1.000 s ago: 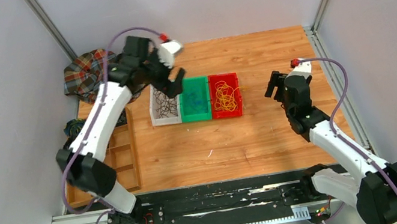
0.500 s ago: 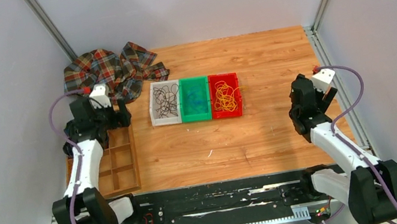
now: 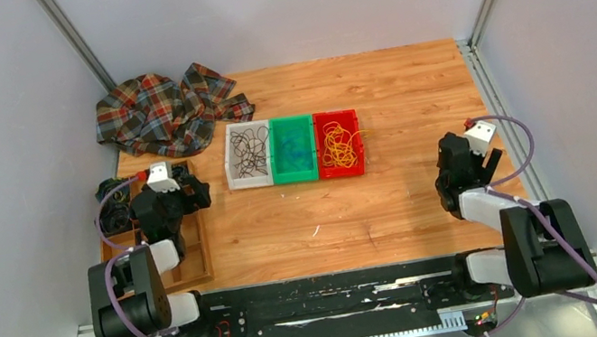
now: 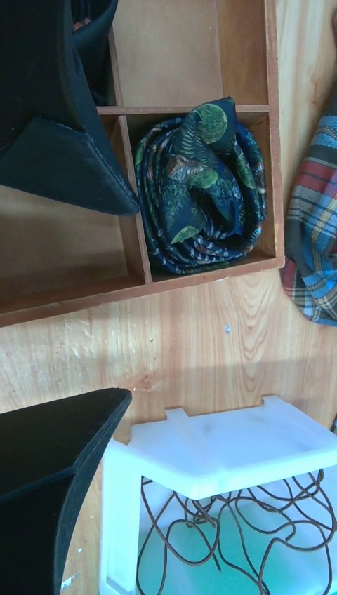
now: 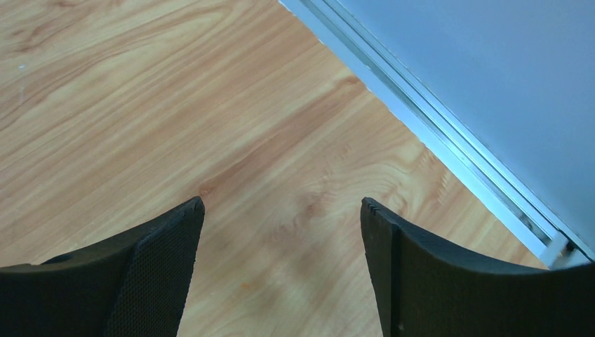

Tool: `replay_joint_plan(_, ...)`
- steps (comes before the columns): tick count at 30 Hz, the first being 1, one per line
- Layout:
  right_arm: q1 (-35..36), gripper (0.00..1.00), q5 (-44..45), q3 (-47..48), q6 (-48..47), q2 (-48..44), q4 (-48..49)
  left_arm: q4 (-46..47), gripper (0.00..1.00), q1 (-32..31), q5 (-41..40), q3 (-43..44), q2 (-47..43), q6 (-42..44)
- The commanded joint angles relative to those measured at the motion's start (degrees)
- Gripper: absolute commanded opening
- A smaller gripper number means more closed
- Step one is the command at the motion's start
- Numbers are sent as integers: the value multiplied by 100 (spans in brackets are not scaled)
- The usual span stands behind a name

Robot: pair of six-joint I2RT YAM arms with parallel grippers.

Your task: Untangle the cables

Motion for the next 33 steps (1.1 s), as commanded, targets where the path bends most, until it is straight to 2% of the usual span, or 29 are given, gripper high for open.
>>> replay_joint_plan(1, -81, 82, -561, -93, -606, 325, 1277, 2014, 98, -110, -48, -318, 116, -100)
replay_joint_plan(4, 26, 82, -903, -100, -928, 410, 1467, 2509, 98, -370, -330, -687, -55, 150)
replay_joint_plan(6, 23, 82, -1309, -225, -1119, 375, 1747, 3175, 98, -870, -833, -1159, 36, 683)
replay_joint_plan(8, 28, 82, -2244, -397, -1488, 469, 2169, 3934, 98, -1385, -980, -1248, 484, 1160)
replay_joint_plan(9, 48, 82, -2692, -512, -1695, 719, 2495, 3588, 98, -1479, -1177, -1073, 487, 1196)
replay_joint_plan(10, 131, 83, -2798, -749, -2064, 1148, 3553, 2555, 98, -1491, -1427, -741, 198, 1178)
replay_joint_plan(11, 317, 83, -2406, -868, -2240, 1356, 4269, 1734, 98, -1493, -1657, -448, 91, 1145)
replay_joint_plan(12, 467, 84, -2113, -780, -2214, 1281, 4025, 1921, 98, -1493, -1765, -489, 227, 1048)
replay_joint_plan(13, 407, 85, -2087, -640, -2049, 1167, 3543, 2533, 98, -1493, -1777, -636, 394, 978)
replay_joint_plan(14, 312, 85, -2172, -553, -1958, 1098, 3199, 2703, 98, -1493, -1744, -675, 403, 999)
replay_joint_plan(15, 289, 85, -2229, -543, -1939, 1063, 3118, 2361, 98, -1493, -1740, -605, 265, 1020)
replay_joint_plan(16, 286, 85, -2230, -553, -1945, 1067, 3169, 1997, 98, -1493, -1768, -530, 168, 1054)
replay_joint_plan(19, 294, 85, -2222, -649, -1997, 1091, 3418, 2486, 98, -1493, -1940, -607, 366, 924)
replay_joint_plan(21, 295, 85, -2222, -645, -1995, 1108, 3416, 2181, 98, -1493, -1985, -533, 270, 917)
replay_joint_plan(33, 295, 86, -2225, -650, -2005, 1126, 3453, 2315, 98, -1493, -1998, -560, 318, 902)
